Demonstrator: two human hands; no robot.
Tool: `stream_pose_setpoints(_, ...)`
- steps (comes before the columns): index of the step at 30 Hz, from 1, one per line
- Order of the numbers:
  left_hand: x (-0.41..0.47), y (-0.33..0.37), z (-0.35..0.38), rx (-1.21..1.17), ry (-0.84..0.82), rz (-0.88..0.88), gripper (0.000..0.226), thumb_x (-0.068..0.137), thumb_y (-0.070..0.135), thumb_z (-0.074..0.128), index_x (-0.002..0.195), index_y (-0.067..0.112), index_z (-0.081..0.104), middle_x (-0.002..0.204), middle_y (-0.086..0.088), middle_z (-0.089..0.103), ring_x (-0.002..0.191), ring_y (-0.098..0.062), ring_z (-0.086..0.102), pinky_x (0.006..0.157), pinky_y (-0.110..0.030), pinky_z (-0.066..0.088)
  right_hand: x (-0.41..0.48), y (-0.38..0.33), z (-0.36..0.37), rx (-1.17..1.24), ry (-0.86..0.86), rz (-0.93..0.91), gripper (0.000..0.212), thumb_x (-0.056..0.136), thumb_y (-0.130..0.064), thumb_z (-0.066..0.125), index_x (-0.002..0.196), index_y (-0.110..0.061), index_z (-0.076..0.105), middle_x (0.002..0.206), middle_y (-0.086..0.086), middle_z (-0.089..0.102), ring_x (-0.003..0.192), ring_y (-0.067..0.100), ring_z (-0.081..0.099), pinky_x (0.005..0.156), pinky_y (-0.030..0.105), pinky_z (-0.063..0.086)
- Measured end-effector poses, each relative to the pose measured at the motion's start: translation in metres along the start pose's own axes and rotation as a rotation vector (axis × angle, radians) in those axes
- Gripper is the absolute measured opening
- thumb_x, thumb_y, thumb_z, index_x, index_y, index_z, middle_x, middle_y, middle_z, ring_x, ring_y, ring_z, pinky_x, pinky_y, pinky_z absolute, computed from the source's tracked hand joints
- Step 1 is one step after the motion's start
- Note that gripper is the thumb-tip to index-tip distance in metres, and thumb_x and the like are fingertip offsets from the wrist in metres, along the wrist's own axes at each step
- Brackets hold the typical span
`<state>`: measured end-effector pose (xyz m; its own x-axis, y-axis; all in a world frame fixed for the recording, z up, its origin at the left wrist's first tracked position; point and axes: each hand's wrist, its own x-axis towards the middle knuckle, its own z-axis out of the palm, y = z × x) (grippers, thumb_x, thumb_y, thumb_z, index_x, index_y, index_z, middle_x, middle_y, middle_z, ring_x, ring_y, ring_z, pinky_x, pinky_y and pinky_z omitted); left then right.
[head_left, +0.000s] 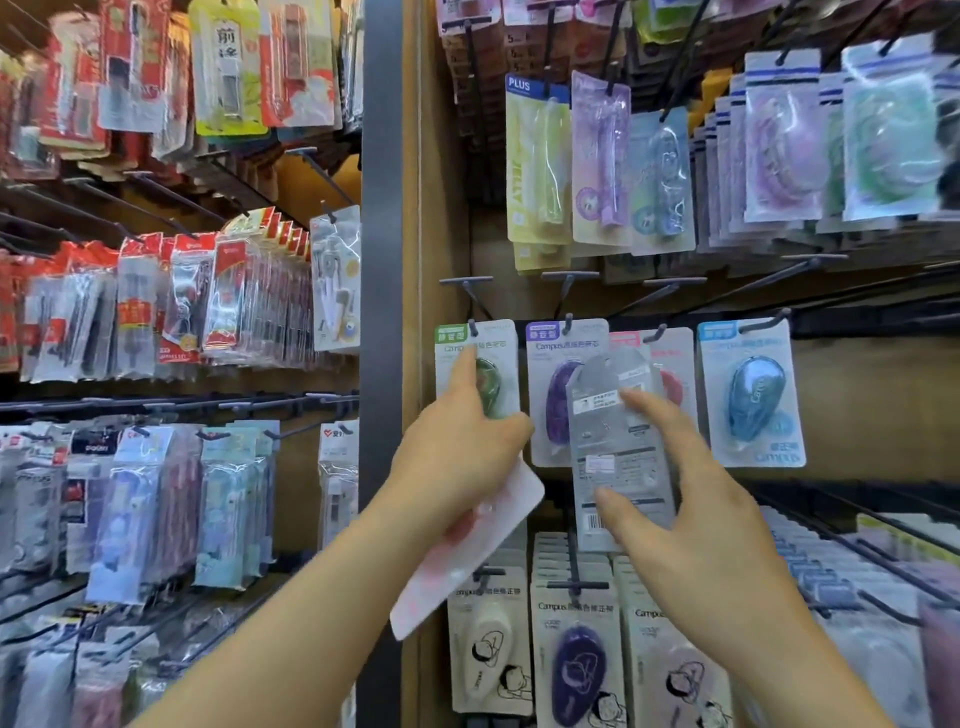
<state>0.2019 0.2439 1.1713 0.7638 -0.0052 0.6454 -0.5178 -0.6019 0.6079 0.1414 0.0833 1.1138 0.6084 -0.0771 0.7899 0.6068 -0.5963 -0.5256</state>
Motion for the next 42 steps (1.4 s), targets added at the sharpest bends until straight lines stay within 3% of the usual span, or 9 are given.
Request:
stream_pose_setpoints(4,0.024,0.007,0.007,-0.118,-0.051,-0.054,0.073,0.092,0.022,0.052,0.154,0.034,0.015,0.113,0.01,0.055,0.099,-0.016,0.054,0.084,-0.029,0.041,-0.009,0.008,-0.012,0.264,0.122,0.082,0.09,0.081,-0.017,0.077,0.132,-0.066,0.021,0.103,-0.028,0.069,0.088,-0.008,0.066,0.077,0.023,0.053)
stream_pose_setpoints(10,0.021,0.006,0.005,-0.257,-0.055,-0.093,0.066,0.093,0.019,0.054,0.151,0.035,0.024,0.114,0.008,0.061,0.098,-0.017,0.063,0.09,-0.037,0.052,-0.019,0.02,-0.024,0.045,0.315,-0.081,0.043,0.078,-0.017,0.079,0.105,-0.045,0.06,0.085,-0.02,0.069,0.077,0.003,0.066,0.063,0.02,0.053)
stream_pose_setpoints(13,-0.005,0.005,-0.007,-0.422,0.009,-0.054,0.039,0.089,0.022,0.064,0.125,0.033,0.054,0.104,0.0,0.068,0.079,-0.011,0.067,0.078,-0.037,0.056,-0.023,0.025,-0.021,-0.262,0.504,-0.27,0.055,0.076,-0.003,0.077,0.124,-0.027,0.065,0.096,-0.016,0.062,0.088,0.013,0.057,0.072,0.033,0.052)
stream_pose_setpoints(17,-0.075,0.027,-0.011,-0.57,-0.552,0.037,0.033,0.074,0.052,0.072,0.093,0.025,0.075,0.055,-0.004,0.044,0.044,-0.011,0.033,0.042,-0.016,0.029,-0.029,0.023,-0.01,-0.522,0.652,-0.449,0.053,0.074,-0.005,0.067,0.126,-0.018,0.066,0.131,0.003,0.063,0.117,0.025,0.051,0.089,0.049,0.041)
stream_pose_setpoints(22,-0.098,0.034,0.012,-0.666,-0.339,0.034,0.052,0.084,0.051,0.057,0.049,0.017,0.041,0.048,-0.005,0.03,0.044,-0.014,0.024,0.041,-0.02,0.024,-0.043,0.018,0.001,-0.568,0.575,-0.601,0.038,0.093,-0.015,0.059,0.129,-0.026,0.063,0.147,0.007,0.049,0.137,0.03,0.042,0.095,0.049,0.033)
stream_pose_setpoints(27,-0.091,0.025,0.011,-0.756,-0.332,0.057,0.05,0.079,0.043,0.067,0.044,0.019,0.041,0.042,-0.003,0.03,0.039,-0.015,0.024,0.039,-0.02,0.023,-0.06,0.011,-0.032,-0.004,0.119,-0.299,0.083,0.076,-0.052,0.072,0.148,-0.04,0.033,0.156,-0.019,0.033,0.144,0.005,0.031,0.108,0.036,0.035)
stream_pose_setpoints(31,-0.085,0.024,0.024,-0.846,-0.465,0.026,0.046,0.063,0.047,0.063,0.047,0.01,0.041,0.037,-0.002,0.029,0.03,-0.011,0.024,0.032,-0.017,0.025,-0.07,0.006,-0.068,0.649,-0.005,0.096,0.054,0.08,-0.036,0.073,0.13,-0.036,0.055,0.109,-0.012,0.074,0.101,0.01,0.07,0.083,0.026,0.057)
stream_pose_setpoints(37,-0.109,0.053,0.063,-0.882,-0.528,-0.006,0.057,0.07,0.041,0.073,0.062,-0.007,0.042,0.042,-0.005,0.029,0.035,-0.013,0.024,0.035,-0.017,0.025,-0.089,0.025,-0.116,0.702,-0.169,0.245,0.029,0.073,-0.028,0.07,0.102,-0.03,0.075,0.1,0.004,0.077,0.084,0.018,0.073,0.066,0.027,0.056)
stream_pose_setpoints(42,-0.137,0.1,0.111,-0.941,-0.217,-0.103,0.058,0.085,0.051,0.066,0.07,-0.003,0.054,0.059,-0.01,0.049,0.054,-0.016,0.051,0.056,-0.024,0.044,-0.114,0.044,-0.161,0.565,-0.068,0.308,0.044,0.083,-0.012,0.077,0.107,-0.039,0.052,0.097,-0.003,0.076,0.08,0.031,0.072,0.06,0.032,0.056)
